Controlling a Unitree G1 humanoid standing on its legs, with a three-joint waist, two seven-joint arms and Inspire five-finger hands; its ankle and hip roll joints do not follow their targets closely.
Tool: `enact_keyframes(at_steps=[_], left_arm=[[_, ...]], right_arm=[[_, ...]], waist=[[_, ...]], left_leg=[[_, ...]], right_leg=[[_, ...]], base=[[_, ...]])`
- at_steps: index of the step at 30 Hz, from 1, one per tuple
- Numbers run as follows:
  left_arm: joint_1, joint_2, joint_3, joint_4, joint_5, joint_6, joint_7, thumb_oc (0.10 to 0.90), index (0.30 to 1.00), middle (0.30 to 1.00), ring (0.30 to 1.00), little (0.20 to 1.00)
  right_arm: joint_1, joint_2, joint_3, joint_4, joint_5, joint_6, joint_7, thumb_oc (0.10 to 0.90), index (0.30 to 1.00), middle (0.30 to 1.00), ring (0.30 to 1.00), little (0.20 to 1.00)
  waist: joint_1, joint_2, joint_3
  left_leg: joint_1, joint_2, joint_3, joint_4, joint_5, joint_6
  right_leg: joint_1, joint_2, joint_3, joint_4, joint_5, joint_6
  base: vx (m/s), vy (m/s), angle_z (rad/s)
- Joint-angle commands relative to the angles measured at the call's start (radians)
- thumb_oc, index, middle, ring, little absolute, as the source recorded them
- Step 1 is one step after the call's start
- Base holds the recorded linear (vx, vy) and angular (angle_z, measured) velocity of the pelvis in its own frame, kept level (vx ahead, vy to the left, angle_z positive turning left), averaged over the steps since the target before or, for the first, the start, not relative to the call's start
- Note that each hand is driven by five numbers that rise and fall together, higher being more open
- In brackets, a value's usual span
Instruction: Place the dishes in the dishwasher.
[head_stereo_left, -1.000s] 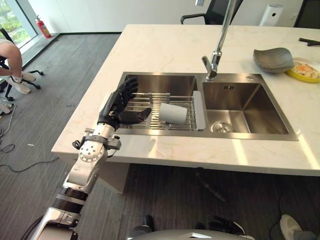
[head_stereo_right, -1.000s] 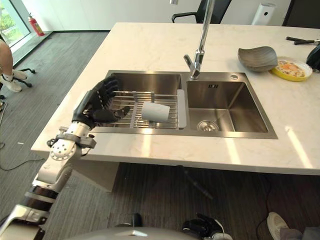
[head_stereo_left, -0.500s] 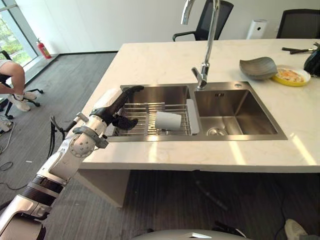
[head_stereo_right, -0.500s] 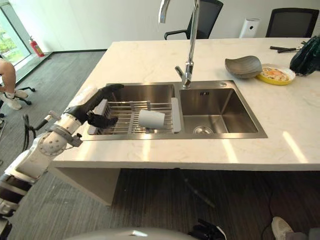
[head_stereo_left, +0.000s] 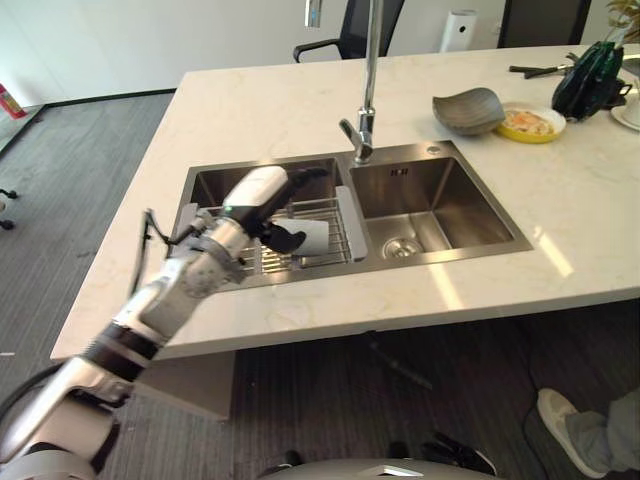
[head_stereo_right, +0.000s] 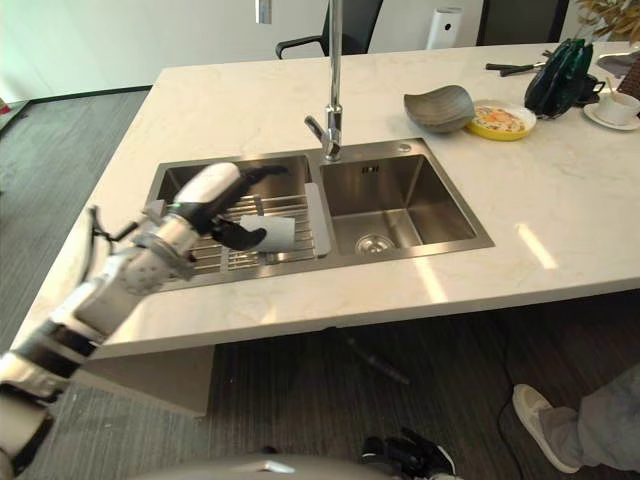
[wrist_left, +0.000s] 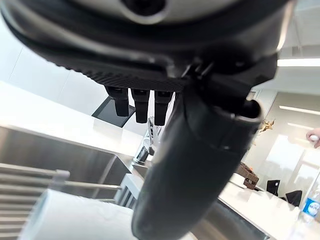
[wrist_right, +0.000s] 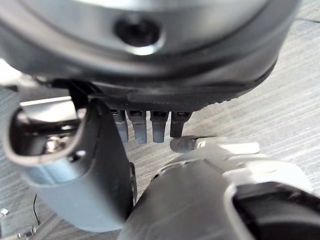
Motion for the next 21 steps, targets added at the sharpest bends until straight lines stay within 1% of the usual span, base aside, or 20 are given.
enact_keyframes(at_steps=[1, 3, 5, 7, 10, 13, 19, 21], left_arm=[[-0.232, 0.093, 0.047, 0.094, 0.037, -0.012, 0.048, 0.800, 0.900, 0.900, 0.900, 0.900], [-0.256, 0.072, 0.025, 0.160, 0.059, 0.008, 0.048, 0.800, 0.900, 0.900, 0.900, 0.900], [-0.257, 0.071, 0.023, 0.162, 0.059, 0.008, 0.048, 0.800, 0.900, 0.900, 0.900, 0.900], [-0.286, 0.039, 0.006, 0.231, 0.091, 0.031, 0.059, 0.800, 0.900, 0.900, 0.900, 0.900], [-0.296, 0.029, -0.001, 0.248, 0.103, 0.035, 0.065, 0.800, 0.900, 0.900, 0.900, 0.900], [-0.328, -0.005, -0.015, 0.314, 0.153, 0.059, 0.088, 0.800, 0.900, 0.900, 0.900, 0.900], [-0.352, -0.039, -0.031, 0.367, 0.173, 0.083, 0.087, 0.800, 0.900, 0.900, 0.900, 0.900], [-0.368, -0.067, -0.040, 0.412, 0.186, 0.098, 0.092, 0.800, 0.900, 0.900, 0.900, 0.900]], right_arm=[[0.141, -0.003, 0.052, 0.047, 0.002, 0.017, 0.022, 0.800, 0.900, 0.900, 0.900, 0.900], [0.137, -0.008, 0.064, 0.045, -0.005, 0.020, 0.020, 0.800, 0.900, 0.900, 0.900, 0.900], [0.136, -0.007, 0.063, 0.045, -0.005, 0.020, 0.020, 0.800, 0.900, 0.900, 0.900, 0.900], [0.134, -0.018, 0.066, 0.043, -0.008, 0.022, 0.016, 0.800, 0.900, 0.900, 0.900, 0.900], [0.135, -0.021, 0.065, 0.045, -0.008, 0.023, 0.015, 0.800, 0.900, 0.900, 0.900, 0.900], [0.127, -0.031, 0.064, 0.054, -0.007, 0.024, 0.008, 0.800, 0.900, 0.900, 0.900, 0.900], [0.116, -0.034, 0.065, 0.061, -0.002, 0.032, 0.006, 0.800, 0.900, 0.900, 0.900, 0.900], [0.105, -0.039, 0.070, 0.063, 0.000, 0.037, 0.004, 0.800, 0.900, 0.900, 0.900, 0.900]], waist=[[-0.014, 0.004, 0.009], [-0.019, 0.009, 0.011], [-0.019, 0.008, 0.012], [-0.024, 0.006, 0.014], [-0.025, 0.007, 0.015], [-0.026, 0.003, 0.017], [-0.024, 0.002, 0.017], [-0.023, 0.000, 0.018]], left_leg=[[0.018, 0.026, -0.021, 0.006, -0.067, -0.039], [0.021, 0.028, -0.016, 0.006, -0.068, -0.040], [0.021, 0.028, -0.016, 0.006, -0.068, -0.040], [0.019, 0.028, -0.021, 0.006, -0.068, -0.040], [0.018, 0.027, -0.023, 0.006, -0.068, -0.040], [0.015, 0.027, -0.032, 0.006, -0.068, -0.041], [0.013, 0.026, -0.039, 0.006, -0.068, -0.041], [0.012, 0.026, -0.042, 0.006, -0.068, -0.041]], right_leg=[[0.041, -0.046, -0.064, 0.018, -0.099, 0.113], [0.042, -0.047, -0.066, 0.018, -0.099, 0.113], [0.042, -0.047, -0.066, 0.018, -0.099, 0.113], [0.044, -0.047, -0.071, 0.018, -0.102, 0.113], [0.044, -0.047, -0.073, 0.018, -0.102, 0.112], [0.049, -0.048, -0.082, 0.018, -0.103, 0.111], [0.055, -0.049, -0.091, 0.018, -0.107, 0.109], [0.057, -0.049, -0.095, 0.018, -0.107, 0.108]], base=[[0.03, 0.018, -0.14], [0.01, 0.005, -0.09], [0.00, -0.004, -0.03], [0.00, -0.017, -0.06], [0.00, 0.000, 0.00], [0.00, 0.000, 0.00], [0.00, -0.003, 0.04], [0.00, -0.007, 0.04]])
